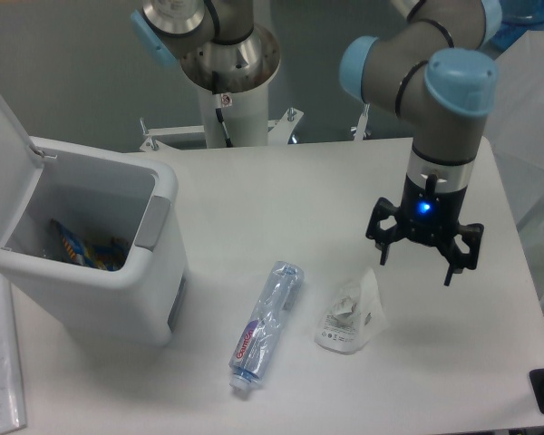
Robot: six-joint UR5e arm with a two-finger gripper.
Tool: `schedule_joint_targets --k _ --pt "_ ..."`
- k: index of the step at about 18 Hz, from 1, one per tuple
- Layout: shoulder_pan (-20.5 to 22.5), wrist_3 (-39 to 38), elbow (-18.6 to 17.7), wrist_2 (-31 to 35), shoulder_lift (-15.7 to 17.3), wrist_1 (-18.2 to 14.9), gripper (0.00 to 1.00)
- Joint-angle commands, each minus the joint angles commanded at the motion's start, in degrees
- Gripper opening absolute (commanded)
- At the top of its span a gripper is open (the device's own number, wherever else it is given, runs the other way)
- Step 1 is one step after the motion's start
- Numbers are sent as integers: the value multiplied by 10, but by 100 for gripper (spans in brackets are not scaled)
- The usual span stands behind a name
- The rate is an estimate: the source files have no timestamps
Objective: Open the trash can
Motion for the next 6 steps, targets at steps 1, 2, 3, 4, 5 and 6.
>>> schedule_joint_targets --k 1,2,3,4,5,6 --pt "-4 12 0 15 -1 -6 100" --pt "-5 21 0 20 -2 -11 100" --pt "-5 26 0 21 -2 -15 100" --pt "-5 27 -3 21 -2 -15 100" --pt "-4 28 -4 21 -2 -14 100" --pt "-5 27 -5 22 -3 -14 100"
